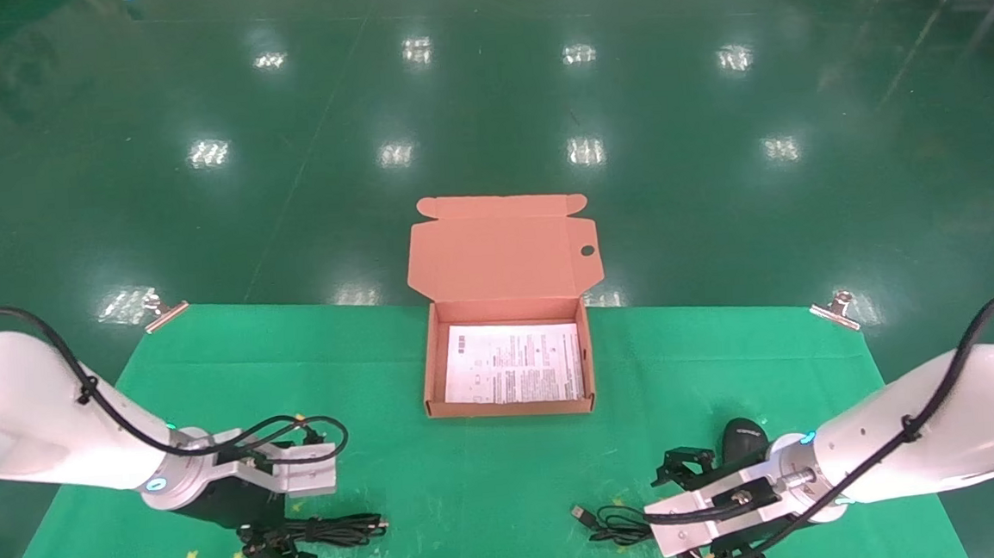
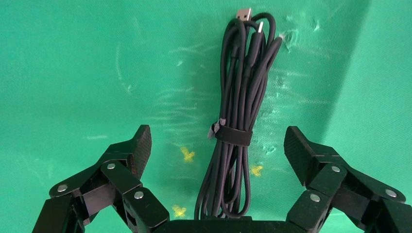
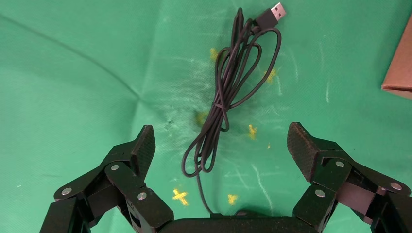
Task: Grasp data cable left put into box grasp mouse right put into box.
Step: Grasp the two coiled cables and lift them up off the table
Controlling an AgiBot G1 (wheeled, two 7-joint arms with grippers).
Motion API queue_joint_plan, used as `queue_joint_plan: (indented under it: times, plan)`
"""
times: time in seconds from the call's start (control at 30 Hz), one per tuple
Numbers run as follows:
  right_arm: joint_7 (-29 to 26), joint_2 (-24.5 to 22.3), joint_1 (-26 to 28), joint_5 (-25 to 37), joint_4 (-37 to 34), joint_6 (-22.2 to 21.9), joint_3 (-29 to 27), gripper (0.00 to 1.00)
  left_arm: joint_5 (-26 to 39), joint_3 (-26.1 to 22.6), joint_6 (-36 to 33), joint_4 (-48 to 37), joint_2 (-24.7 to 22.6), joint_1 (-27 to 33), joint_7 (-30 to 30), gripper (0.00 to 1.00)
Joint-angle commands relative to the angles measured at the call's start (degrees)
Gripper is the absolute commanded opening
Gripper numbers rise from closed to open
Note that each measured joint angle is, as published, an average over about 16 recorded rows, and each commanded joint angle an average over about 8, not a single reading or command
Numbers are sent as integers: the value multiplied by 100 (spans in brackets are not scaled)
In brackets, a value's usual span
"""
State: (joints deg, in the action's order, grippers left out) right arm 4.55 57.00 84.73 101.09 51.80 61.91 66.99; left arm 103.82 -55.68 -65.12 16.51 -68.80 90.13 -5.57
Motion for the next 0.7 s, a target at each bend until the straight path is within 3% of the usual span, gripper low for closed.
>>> queue_joint_plan:
  times: [0.03,0.2,0.23,0.47,0.5,0.7]
  plan:
    - [112,98,-24,-14,-182,-66,0,100,-2,1,62,-148,-55,12,-152,100]
    - [284,287,-92,41,-555,-259,23,100,-33,25,158,-504,-127,45,-338,100]
    - [307,320,-103,56,-628,-297,29,96,-40,30,169,-569,-139,55,-369,92]
    - [377,463,-143,131,-957,-486,43,9,-67,55,230,-843,-198,105,-522,4]
    - [380,470,-145,135,-974,-498,43,1,-69,58,234,-858,-202,108,-529,0]
    - [383,474,-147,143,-983,-509,44,0,-77,61,234,-862,-203,117,-530,0]
